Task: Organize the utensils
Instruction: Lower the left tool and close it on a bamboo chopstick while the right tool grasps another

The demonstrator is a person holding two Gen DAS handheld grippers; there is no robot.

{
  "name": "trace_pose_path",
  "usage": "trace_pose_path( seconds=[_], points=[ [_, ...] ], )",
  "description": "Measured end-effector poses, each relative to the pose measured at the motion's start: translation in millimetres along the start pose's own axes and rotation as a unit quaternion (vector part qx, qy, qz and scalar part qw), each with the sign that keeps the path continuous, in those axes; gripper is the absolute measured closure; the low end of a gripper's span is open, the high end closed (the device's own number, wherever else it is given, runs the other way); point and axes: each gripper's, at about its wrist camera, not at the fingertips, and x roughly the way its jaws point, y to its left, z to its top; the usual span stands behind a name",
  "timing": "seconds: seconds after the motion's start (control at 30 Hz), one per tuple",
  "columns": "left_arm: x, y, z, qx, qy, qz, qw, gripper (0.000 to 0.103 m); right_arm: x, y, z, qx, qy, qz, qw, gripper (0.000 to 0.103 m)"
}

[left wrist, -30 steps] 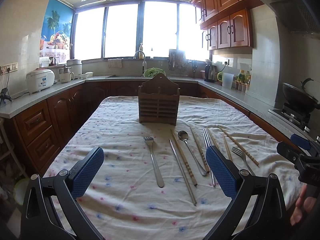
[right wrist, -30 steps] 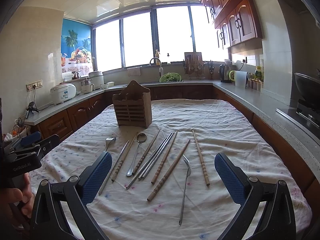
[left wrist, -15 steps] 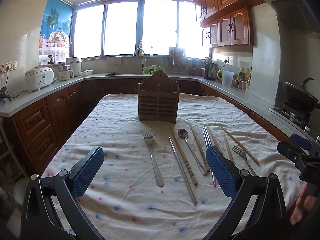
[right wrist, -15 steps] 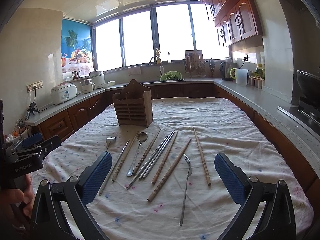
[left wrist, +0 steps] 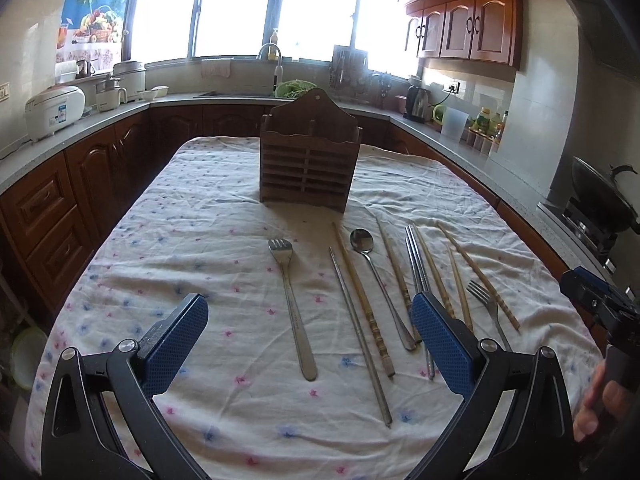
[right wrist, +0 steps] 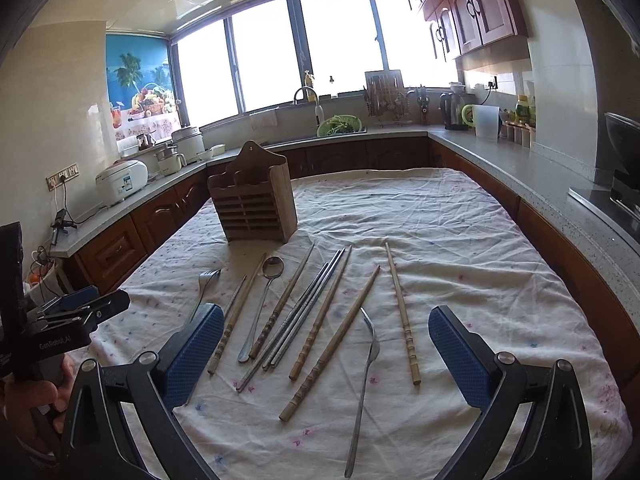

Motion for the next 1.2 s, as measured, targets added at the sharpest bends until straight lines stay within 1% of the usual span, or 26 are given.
trace_pose_path(
  seconds=[0.07,0.23,0.3,0.33,0.43,0.5,0.53,0.6,0.63,0.7,0.83,0.9,0.97,1.13,1.2],
  points=[
    [10.5,-1.2,8.6,0.003,0.01,-0.004,0.9999,0.0,8.9,-5.9,6.4,0.007,0.009,0.003,1.0,0.002],
    [39.1,-7.1,26.2,0.014,0.036,-0.013,0.9992,0.005,36.5,-21.2,23.1,0.022,0.034,0.004,0.999,0.009],
    [51.7,-7.3,31.4,0.011,0.051,-0.024,0.9983,0.01,48.9,-28.1,29.6,0.029,0.045,0.004,0.999,0.017],
    [58.2,-7.7,34.3,0.011,0.058,-0.026,0.9979,0.011,54.6,-31.5,32.2,0.032,0.049,0.003,0.998,0.018],
    [78.6,-8.4,43.7,0.013,0.075,-0.029,0.9967,0.017,72.2,-42.3,41.9,0.043,0.063,0.0,0.997,0.027],
    [94.0,-8.9,51.4,0.013,0.089,-0.032,0.9955,0.023,84.6,-48.7,48.3,0.048,0.072,-0.002,0.996,0.034],
    [101.9,-9.2,54.9,0.013,0.095,-0.033,0.9948,0.025,91.2,-51.7,51.3,0.05,0.077,-0.004,0.996,0.036],
    [118.5,-10.5,62.2,0.014,0.108,-0.034,0.9934,0.03,105.3,-58.5,56.8,0.054,0.088,-0.005,0.995,0.044],
    [126.6,-10.3,66.1,0.014,0.116,-0.035,0.9925,0.032,112.6,-62.0,59.3,0.057,0.094,-0.005,0.994,0.045],
    [143.2,-11.5,72.2,0.016,0.129,-0.037,0.9908,0.038,127.8,-68.2,63.8,0.061,0.106,-0.008,0.992,0.051],
    [176.9,-17.3,80.7,0.027,0.157,-0.032,0.9867,0.047,155.8,-79.5,69.3,0.066,0.132,-0.01,0.989,0.055],
    [193.4,-18.7,82.6,0.03,0.173,-0.032,0.984,0.054,170.1,-85.5,70.0,0.071,0.145,-0.01,0.987,0.06],
    [209.0,-19.7,83.4,0.032,0.19,-0.03,0.9809,0.058,183.8,-91.0,70.1,0.076,0.159,-0.011,0.984,0.063],
    [236.9,-27.5,79.6,0.043,0.219,-0.036,0.9741,0.06,212.0,-100.5,69.2,0.074,0.184,-0.015,0.98,0.066],
    [244.3,-31.4,76.1,0.052,0.23,-0.033,0.9713,0.064,221.3,-102.1,67.7,0.071,0.195,-0.014,0.978,0.068]
  ],
)
